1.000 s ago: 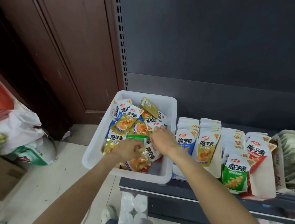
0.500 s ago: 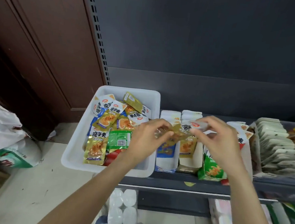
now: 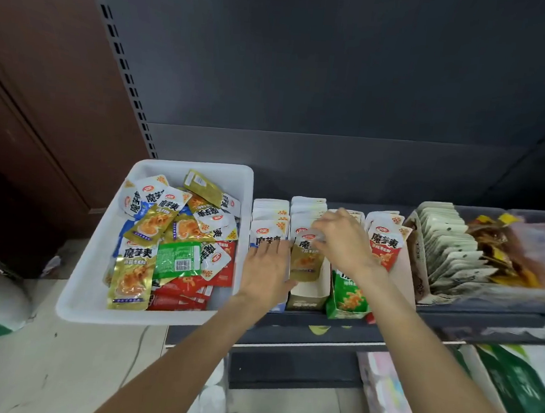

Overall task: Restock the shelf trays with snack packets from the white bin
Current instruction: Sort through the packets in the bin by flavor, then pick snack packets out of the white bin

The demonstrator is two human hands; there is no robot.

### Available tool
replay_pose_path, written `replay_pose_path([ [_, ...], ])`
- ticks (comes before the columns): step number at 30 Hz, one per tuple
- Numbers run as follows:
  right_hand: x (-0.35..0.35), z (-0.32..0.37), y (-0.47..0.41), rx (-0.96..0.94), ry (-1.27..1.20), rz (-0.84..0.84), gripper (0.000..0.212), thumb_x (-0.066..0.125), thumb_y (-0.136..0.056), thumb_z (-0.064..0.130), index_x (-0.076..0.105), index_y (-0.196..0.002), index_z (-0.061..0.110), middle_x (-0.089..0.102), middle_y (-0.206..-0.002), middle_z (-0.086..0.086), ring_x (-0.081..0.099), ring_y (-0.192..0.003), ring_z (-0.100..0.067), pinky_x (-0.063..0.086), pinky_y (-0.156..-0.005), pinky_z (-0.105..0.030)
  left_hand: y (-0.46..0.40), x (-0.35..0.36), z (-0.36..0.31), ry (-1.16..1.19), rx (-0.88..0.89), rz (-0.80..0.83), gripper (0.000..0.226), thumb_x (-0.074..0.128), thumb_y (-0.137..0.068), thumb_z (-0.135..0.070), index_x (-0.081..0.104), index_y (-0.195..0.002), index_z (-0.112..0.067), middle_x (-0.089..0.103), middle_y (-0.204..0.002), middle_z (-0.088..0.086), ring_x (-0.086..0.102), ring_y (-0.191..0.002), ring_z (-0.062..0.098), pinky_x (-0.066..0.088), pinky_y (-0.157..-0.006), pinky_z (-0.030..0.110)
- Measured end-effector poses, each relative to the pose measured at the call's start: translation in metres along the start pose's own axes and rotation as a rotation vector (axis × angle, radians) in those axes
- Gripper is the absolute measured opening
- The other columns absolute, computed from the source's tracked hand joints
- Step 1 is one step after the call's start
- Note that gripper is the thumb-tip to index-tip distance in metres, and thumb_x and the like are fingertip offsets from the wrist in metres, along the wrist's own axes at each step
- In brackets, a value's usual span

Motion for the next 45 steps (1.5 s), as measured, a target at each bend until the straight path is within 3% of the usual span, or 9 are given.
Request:
replay_pose_path([
  [3,0.014,-0.001,-0.008,0.049,0.103,-0.044,0.027,0.065,-0.083,0.022,0.068,-0.107,0.011,0.055,-0.109,-0.005,0.046,-0.101,-0.023,0.041,-0.089,-0.033,0.001,0.000,0.002,0.008,-0.010,0.003,0.065,0.063,-0.083,-0.046,0.034,-0.135,-0.018,0.049,-0.132,0.001,0.043,-0.124,0.020,0.030,-0.103,0.033],
  [9,-0.002,-0.002,0.006,0.145,-0.004,-0.269,0.042,0.083,-0.064,0.019,0.059,-0.097,0.011,0.054,-0.099,-0.009,0.052,-0.088,-0.025,0.047,-0.070,-0.034,0.005,-0.002,0.002,0.032,0.008,0.001,0.059,0.057,-0.087,-0.047,0.035,-0.135,-0.021,0.045,-0.133,0.000,0.042,-0.123,0.019,0.033,-0.103,0.032],
  [14,-0.034,0.009,0.040,0.193,-0.309,-0.421,0.031,0.071,-0.081,0.021,0.058,-0.108,0.014,0.053,-0.113,-0.008,0.049,-0.102,-0.020,0.042,-0.075,-0.026,0.029,-0.043,0.027,0.293,0.008,-0.266,0.034,0.054,-0.090,-0.042,0.055,-0.118,-0.022,0.060,-0.113,-0.005,0.052,-0.105,0.013,0.037,-0.090,0.027],
  [18,-0.031,0.065,0.046,-0.019,-0.459,-0.255,0.017,0.062,-0.088,0.018,0.061,-0.104,0.017,0.058,-0.108,0.000,0.053,-0.101,-0.015,0.043,-0.076,-0.023,0.058,-0.063,0.094,0.311,-0.043,-0.435,0.023,0.056,-0.087,-0.036,0.061,-0.104,-0.021,0.064,-0.095,-0.010,0.055,-0.091,0.010,0.042,-0.084,0.028],
  [24,0.024,0.165,-0.003,-0.253,-0.442,0.099,0.023,0.052,-0.093,0.016,0.062,-0.113,0.015,0.061,-0.112,-0.001,0.055,-0.105,-0.018,0.047,-0.082,-0.030,0.067,-0.038,0.202,0.096,-0.306,-0.122,0.050,0.070,-0.080,-0.032,0.052,-0.126,-0.022,0.057,-0.123,0.002,0.047,-0.118,0.022,0.039,-0.099,0.039],
  [31,0.098,0.236,-0.054,-0.424,-0.046,0.324,0.067,0.068,-0.082,0.019,0.035,-0.140,0.012,0.039,-0.139,-0.009,0.037,-0.130,-0.027,0.035,-0.106,-0.042,0.053,-0.011,0.222,-0.154,-0.279,0.193,0.071,0.067,-0.081,-0.037,0.031,-0.141,-0.026,0.036,-0.144,-0.005,0.029,-0.134,0.020,0.030,-0.109,0.041],
  [37,0.102,0.255,-0.040,-0.592,0.328,0.175,0.032,0.041,-0.093,0.006,0.051,-0.123,0.005,0.059,-0.115,-0.010,0.061,-0.100,-0.022,0.048,-0.071,-0.031,0.056,0.000,0.230,-0.127,-0.245,0.198,0.068,0.064,-0.081,-0.043,0.035,-0.140,-0.028,0.037,-0.145,-0.008,0.032,-0.133,0.016,0.030,-0.108,0.037],
  [41,0.081,0.248,-0.037,-0.609,0.201,0.171,0.027,0.038,-0.094,0.007,0.059,-0.112,0.009,0.068,-0.096,-0.005,0.066,-0.084,-0.023,0.038,-0.060,-0.030,0.059,-0.034,0.224,0.096,-0.233,-0.113,0.045,0.072,-0.078,-0.034,0.060,-0.120,-0.022,0.062,-0.121,0.000,0.055,-0.111,0.022,0.042,-0.095,0.037],
  [45,0.034,0.200,-0.039,-0.325,-0.229,0.128,0.026,0.041,-0.097,0.012,0.051,-0.121,0.007,0.062,-0.081,-0.007,0.062,-0.072,-0.026,0.044,-0.060,-0.030,0.088,-0.096,0.220,0.433,-0.367,-0.617,0.038,0.072,-0.080,-0.016,0.061,-0.117,-0.019,0.057,-0.118,-0.007,0.046,-0.111,0.010,0.036,-0.094,0.024],
])
Point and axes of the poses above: each hand's wrist, its own y-axis away from the middle knuckle, its own x-axis out of the palm, z = x × y, the point moved 8 cm from there along -y, towards the middle knuckle
